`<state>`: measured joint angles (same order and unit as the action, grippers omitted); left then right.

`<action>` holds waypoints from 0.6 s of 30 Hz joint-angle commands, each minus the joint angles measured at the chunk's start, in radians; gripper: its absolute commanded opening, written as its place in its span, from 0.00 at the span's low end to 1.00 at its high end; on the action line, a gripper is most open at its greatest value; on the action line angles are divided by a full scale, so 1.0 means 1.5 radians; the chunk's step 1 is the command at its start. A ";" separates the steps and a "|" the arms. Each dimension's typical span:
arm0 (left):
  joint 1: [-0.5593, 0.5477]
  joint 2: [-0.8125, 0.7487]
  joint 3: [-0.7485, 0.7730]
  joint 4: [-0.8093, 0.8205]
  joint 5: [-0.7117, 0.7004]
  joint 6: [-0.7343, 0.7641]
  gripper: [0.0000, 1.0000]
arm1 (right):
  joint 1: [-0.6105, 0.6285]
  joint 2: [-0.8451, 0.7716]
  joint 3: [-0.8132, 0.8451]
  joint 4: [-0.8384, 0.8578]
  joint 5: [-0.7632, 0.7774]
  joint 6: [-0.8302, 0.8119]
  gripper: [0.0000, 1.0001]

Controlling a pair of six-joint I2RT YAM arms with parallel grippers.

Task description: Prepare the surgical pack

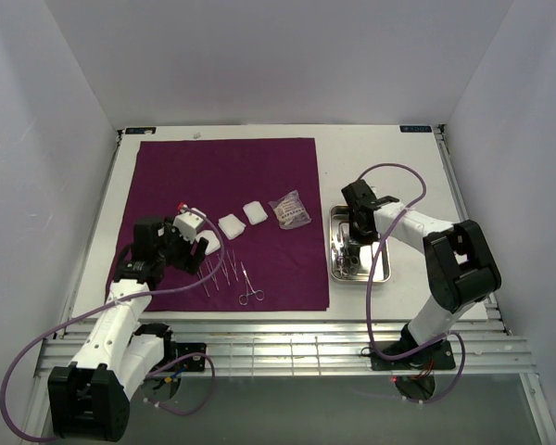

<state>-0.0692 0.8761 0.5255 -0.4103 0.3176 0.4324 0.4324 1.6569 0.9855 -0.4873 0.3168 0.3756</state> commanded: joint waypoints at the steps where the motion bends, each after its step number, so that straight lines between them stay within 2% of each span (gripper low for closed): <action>1: -0.002 -0.009 -0.005 -0.002 0.002 0.001 0.83 | 0.007 -0.016 0.017 0.000 -0.024 0.011 0.08; 9: -0.003 -0.007 -0.008 -0.002 0.003 -0.005 0.83 | 0.021 -0.049 -0.036 -0.016 -0.036 0.031 0.08; 12: -0.003 -0.010 -0.010 -0.003 0.000 -0.004 0.84 | 0.022 -0.058 -0.031 -0.043 -0.005 0.025 0.08; 15: -0.003 -0.011 -0.010 -0.001 -0.005 -0.011 0.84 | 0.048 -0.083 0.020 -0.085 0.070 0.002 0.08; 16: -0.003 -0.008 -0.009 0.000 -0.008 -0.016 0.84 | 0.064 -0.084 0.076 -0.099 0.094 -0.006 0.10; 18: -0.002 -0.003 -0.005 0.009 -0.032 -0.046 0.84 | 0.130 -0.071 0.142 -0.156 0.132 -0.017 0.14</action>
<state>-0.0692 0.8761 0.5167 -0.4103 0.2996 0.4114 0.5220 1.5799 1.0363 -0.6422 0.3893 0.3855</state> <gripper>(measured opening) 0.839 0.121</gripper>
